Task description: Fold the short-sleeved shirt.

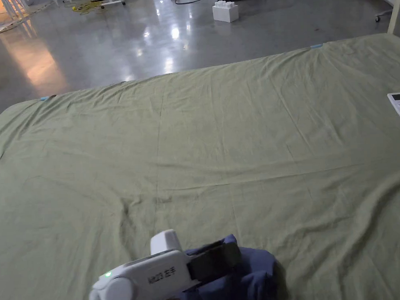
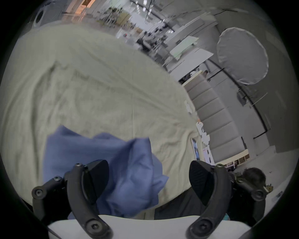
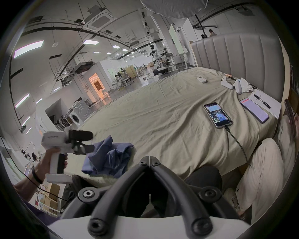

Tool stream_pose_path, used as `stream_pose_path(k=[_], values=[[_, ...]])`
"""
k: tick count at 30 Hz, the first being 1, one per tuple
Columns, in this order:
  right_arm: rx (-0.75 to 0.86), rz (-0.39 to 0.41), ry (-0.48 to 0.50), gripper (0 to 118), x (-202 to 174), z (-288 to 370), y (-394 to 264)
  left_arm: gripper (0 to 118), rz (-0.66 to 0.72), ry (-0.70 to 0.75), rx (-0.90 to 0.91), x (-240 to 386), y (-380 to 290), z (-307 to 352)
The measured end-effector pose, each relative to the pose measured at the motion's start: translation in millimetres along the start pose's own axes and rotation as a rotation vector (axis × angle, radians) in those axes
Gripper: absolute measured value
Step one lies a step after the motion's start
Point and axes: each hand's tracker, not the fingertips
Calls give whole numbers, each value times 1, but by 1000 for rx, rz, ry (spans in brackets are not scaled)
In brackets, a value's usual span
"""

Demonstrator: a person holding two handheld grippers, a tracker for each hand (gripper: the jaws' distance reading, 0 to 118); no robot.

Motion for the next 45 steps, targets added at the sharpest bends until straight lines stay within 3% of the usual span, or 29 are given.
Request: stream_pose_path(k=[3, 4, 5, 7, 10, 12, 18, 21, 24, 28, 31, 33, 34, 35, 36, 37, 39, 40, 41, 42, 45], values=[[-1, -6, 5, 0, 2, -2, 0, 99, 71, 26, 79, -12, 2, 11], [0, -8, 8, 0, 1, -2, 0, 87, 119, 8, 65, -18, 1, 7], [2, -9, 9, 0, 1, -2, 0, 67, 174, -27, 43, -26, -2, -1], [9, -7, 11, 0, 1, 1, 0, 1, 248, -71, -21, -33, -13, -24], [6, -7, 6, 0, 1, 3, -1, 1, 171, -105, -157, -25, -35, -64], [-3, -6, -2, 0, 2, 4, -2, 0, 119, 13, -246, -18, -49, -96], [-73, 44, 43, 0, -11, -19, -3, 0, -41, 53, -213, 2, -55, -101], [-141, 98, 87, 0, -30, -50, -1, 0, -22, 14, -189, 8, -45, -79], [-194, 138, 152, 0, -55, -92, 2, 1, -39, -155, -30, 10, -32, -26], [-285, 135, 275, 0, -94, -160, 5, 0, -91, -109, 107, -4, -21, 45], [-343, 120, 293, 0, -114, -209, 6, 0, 0, -52, 165, -31, -18, 82], [-408, 104, 237, 0, -117, -237, 0, 1, 70, -56, 183, -55, -20, 97], [-460, 154, 171, 0, -116, -247, -4, 1, 92, -61, 172, -66, -20, 101], [-534, 252, 62, 0, -115, -258, -12, 4, 106, -56, 154, -77, -21, 103], [-554, 285, 62, 0, -111, -262, -19, 10, 108, -56, 157, -87, -23, 108], [-498, 244, 122, 0, -105, -259, -21, 19, 114, -61, 157, -95, -23, 112], [-489, 161, 110, 0, -103, -251, -17, 49, 147, -88, 104, -111, -18, 111], [-495, 175, 111, 0, -103, -254, -17, 78, 149, -73, 82, -117, -16, 109], [-498, 183, 111, 0, -103, -258, -18, 97, 144, -58, 50, -123, -12, 103], [-502, 188, 108, 0, -106, -258, -16, 105, 126, -45, 16, -127, -9, 95], [-512, 186, 111, 0, -104, -258, -14, 106, 125, -92, -73, -138, 2, 65]])
